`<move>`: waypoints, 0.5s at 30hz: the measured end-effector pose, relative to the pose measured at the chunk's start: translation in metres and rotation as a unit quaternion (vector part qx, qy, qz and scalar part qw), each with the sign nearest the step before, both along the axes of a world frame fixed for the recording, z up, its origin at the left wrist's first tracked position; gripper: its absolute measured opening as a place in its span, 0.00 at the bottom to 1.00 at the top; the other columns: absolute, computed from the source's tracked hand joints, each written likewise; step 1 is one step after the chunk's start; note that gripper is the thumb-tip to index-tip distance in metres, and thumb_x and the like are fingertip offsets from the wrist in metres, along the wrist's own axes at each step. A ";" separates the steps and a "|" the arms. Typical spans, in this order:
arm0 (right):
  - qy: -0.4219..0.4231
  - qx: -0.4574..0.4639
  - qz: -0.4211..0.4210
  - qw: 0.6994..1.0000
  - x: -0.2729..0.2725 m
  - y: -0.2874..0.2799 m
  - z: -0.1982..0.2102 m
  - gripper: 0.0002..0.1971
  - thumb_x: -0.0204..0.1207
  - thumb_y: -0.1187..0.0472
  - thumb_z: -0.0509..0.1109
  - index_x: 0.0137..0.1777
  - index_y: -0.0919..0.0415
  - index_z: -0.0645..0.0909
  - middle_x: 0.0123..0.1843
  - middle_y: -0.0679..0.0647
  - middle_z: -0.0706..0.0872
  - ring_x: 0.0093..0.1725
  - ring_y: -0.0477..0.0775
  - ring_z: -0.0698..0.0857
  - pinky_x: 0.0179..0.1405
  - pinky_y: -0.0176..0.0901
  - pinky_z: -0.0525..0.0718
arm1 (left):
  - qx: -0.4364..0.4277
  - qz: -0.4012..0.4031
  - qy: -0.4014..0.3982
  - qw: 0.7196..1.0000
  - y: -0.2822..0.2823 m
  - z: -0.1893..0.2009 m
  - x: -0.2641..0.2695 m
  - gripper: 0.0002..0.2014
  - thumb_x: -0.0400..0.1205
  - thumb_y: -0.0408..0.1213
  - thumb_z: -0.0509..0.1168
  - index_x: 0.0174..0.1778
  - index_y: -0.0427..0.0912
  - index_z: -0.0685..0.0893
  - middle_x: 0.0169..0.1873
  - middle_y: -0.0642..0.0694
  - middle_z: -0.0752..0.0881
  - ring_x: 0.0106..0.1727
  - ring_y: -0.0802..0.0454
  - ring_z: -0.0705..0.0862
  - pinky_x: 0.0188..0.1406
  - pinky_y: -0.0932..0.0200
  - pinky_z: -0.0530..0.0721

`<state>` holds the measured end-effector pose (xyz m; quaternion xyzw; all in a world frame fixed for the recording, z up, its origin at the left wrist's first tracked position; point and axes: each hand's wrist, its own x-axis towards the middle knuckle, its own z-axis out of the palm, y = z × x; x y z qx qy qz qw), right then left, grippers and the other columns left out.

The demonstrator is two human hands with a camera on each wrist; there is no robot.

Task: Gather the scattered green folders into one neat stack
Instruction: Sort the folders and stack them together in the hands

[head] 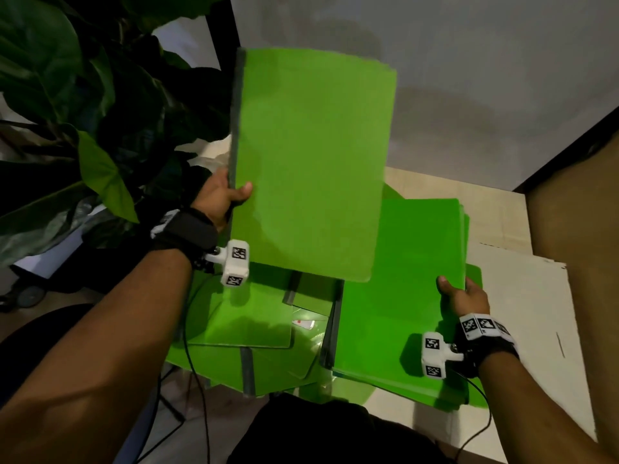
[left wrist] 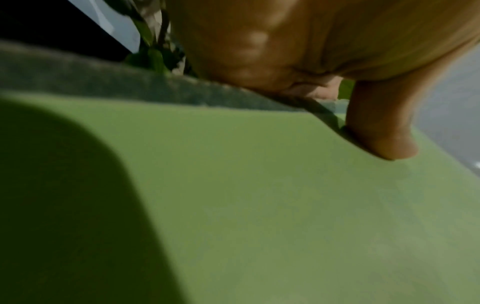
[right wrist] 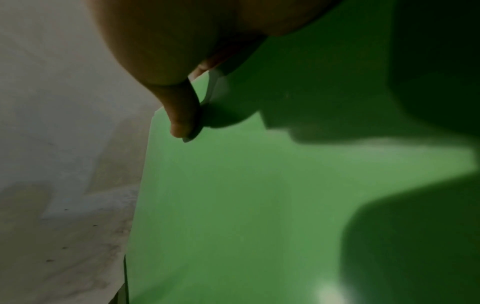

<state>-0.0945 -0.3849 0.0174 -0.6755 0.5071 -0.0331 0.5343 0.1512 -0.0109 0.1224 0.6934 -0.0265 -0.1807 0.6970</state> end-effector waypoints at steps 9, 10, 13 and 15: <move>0.036 0.048 -0.050 0.997 0.002 0.012 -0.008 0.39 0.75 0.49 0.74 0.82 0.57 0.61 0.79 0.62 0.71 0.76 0.67 0.72 0.75 0.66 0.70 | 0.257 -0.092 0.087 0.958 -0.087 -0.095 -0.100 0.26 0.79 0.36 0.70 0.72 0.32 0.72 0.63 0.38 0.80 0.60 0.45 0.77 0.59 0.58 0.74; 0.036 0.039 -0.052 0.997 0.000 0.012 -0.010 0.38 0.77 0.49 0.71 0.82 0.59 0.61 0.81 0.63 0.68 0.77 0.67 0.70 0.76 0.65 0.69 | 0.296 -0.101 0.088 0.946 -0.093 -0.101 -0.115 0.28 0.81 0.39 0.68 0.74 0.33 0.69 0.66 0.37 0.78 0.64 0.43 0.77 0.59 0.57 0.73; 0.031 0.024 -0.041 0.998 -0.004 0.023 -0.008 0.36 0.81 0.40 0.62 0.80 0.64 0.65 0.79 0.66 0.71 0.75 0.70 0.72 0.74 0.65 0.70 | 0.355 -0.185 0.116 0.909 -0.103 -0.115 -0.141 0.35 0.83 0.47 0.63 0.81 0.37 0.56 0.78 0.38 0.67 0.76 0.40 0.69 0.70 0.53 0.70; 0.028 0.018 -0.013 0.999 -0.008 0.032 -0.004 0.39 0.80 0.35 0.57 0.78 0.67 0.68 0.77 0.67 0.72 0.75 0.69 0.73 0.75 0.63 0.69 | 0.389 -0.268 0.124 0.873 -0.102 -0.127 -0.146 0.40 0.83 0.52 0.61 0.83 0.39 0.48 0.82 0.39 0.60 0.79 0.40 0.66 0.75 0.51 0.68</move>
